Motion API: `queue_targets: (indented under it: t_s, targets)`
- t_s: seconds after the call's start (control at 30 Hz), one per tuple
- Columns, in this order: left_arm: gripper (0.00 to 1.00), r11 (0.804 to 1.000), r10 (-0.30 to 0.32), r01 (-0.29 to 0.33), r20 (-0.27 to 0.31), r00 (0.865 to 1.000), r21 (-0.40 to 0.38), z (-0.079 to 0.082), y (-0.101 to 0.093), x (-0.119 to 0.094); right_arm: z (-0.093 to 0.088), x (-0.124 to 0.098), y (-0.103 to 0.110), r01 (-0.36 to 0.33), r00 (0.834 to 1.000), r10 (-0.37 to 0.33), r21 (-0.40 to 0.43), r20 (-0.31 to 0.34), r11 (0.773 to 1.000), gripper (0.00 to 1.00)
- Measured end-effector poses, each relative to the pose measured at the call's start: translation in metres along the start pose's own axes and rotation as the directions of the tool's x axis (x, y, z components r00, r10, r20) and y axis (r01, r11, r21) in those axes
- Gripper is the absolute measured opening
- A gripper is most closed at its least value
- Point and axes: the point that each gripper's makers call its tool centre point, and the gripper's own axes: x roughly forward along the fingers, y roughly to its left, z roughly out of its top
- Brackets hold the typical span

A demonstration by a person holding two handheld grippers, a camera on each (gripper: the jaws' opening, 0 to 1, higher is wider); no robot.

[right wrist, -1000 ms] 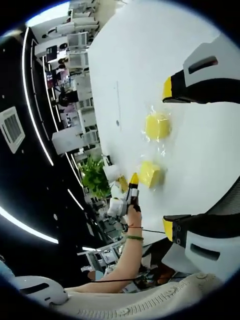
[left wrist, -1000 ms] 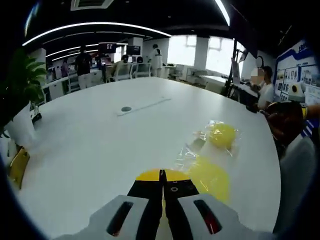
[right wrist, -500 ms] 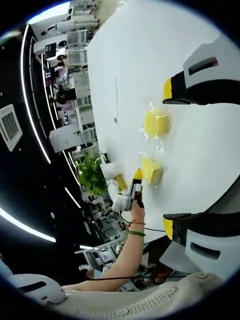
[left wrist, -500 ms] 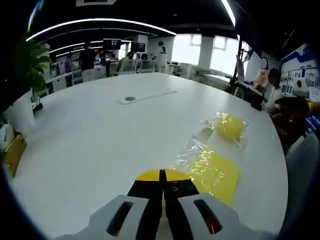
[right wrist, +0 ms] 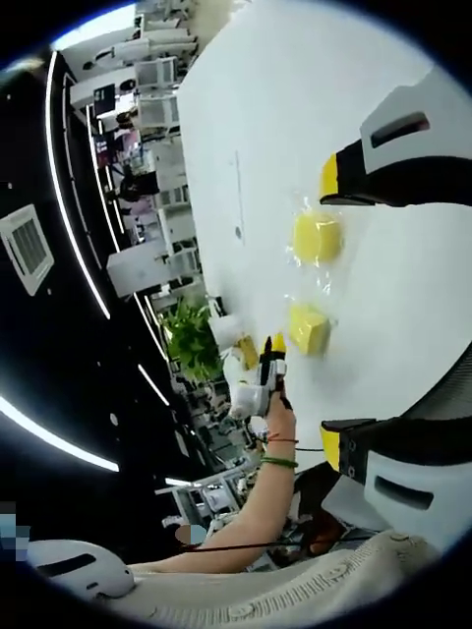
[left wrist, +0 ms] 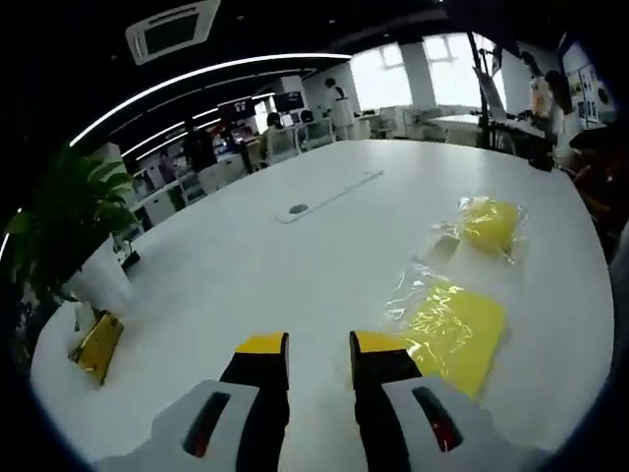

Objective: Compare the silicone blocks by pressing each to a similar depth, holding the contact briefly, and releasing to observe deformation and rebound differences across the visible hardness samples.

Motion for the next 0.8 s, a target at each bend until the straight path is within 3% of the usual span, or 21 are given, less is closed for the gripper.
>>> queue_targets:
  t_s: [0.27, 0.4, 0.5, 0.6, 0.77, 0.8]
  targets:
    - [0.45, 0.993, 0.060, -0.048, 0.113, 0.992, -0.104, 0.039, -0.008, -0.052, 0.008, -0.004, 0.006, -0.033, 0.999, 0.033, -0.014, 0.039, 0.999, 0.83]
    - [0.61, 0.984, 0.032, 0.000, 0.180, 0.983, -0.178, 0.053, -0.029, -0.081, 0.010, -0.006, 0.014, -0.087, 0.994, 0.086, 0.017, 0.066, 0.996, 0.86]
    - [0.66, 0.978, 0.010, 0.038, 0.227, 0.974, -0.205, 0.059, -0.046, -0.104, 0.006, -0.008, 0.018, -0.111, 0.992, 0.110, 0.021, 0.060, 0.994, 0.89]
    - [0.68, 0.964, -0.005, 0.072, 0.251, 0.968, -0.257, 0.056, -0.063, -0.126, -0.002, -0.009, 0.019, -0.134, 0.990, 0.133, 0.029, 0.037, 0.991, 0.91]
    - [0.76, 0.947, -0.015, 0.088, 0.230, 0.973, -0.309, 0.038, -0.087, -0.150, -0.012, -0.013, 0.020, -0.162, 0.987, 0.162, 0.042, 0.006, 0.986, 0.94]
    - [0.77, 0.934, -0.020, 0.099, 0.225, 0.974, -0.344, 0.032, -0.094, -0.156, -0.017, -0.015, 0.019, -0.168, 0.986, 0.169, 0.038, -0.011, 0.985, 0.93]
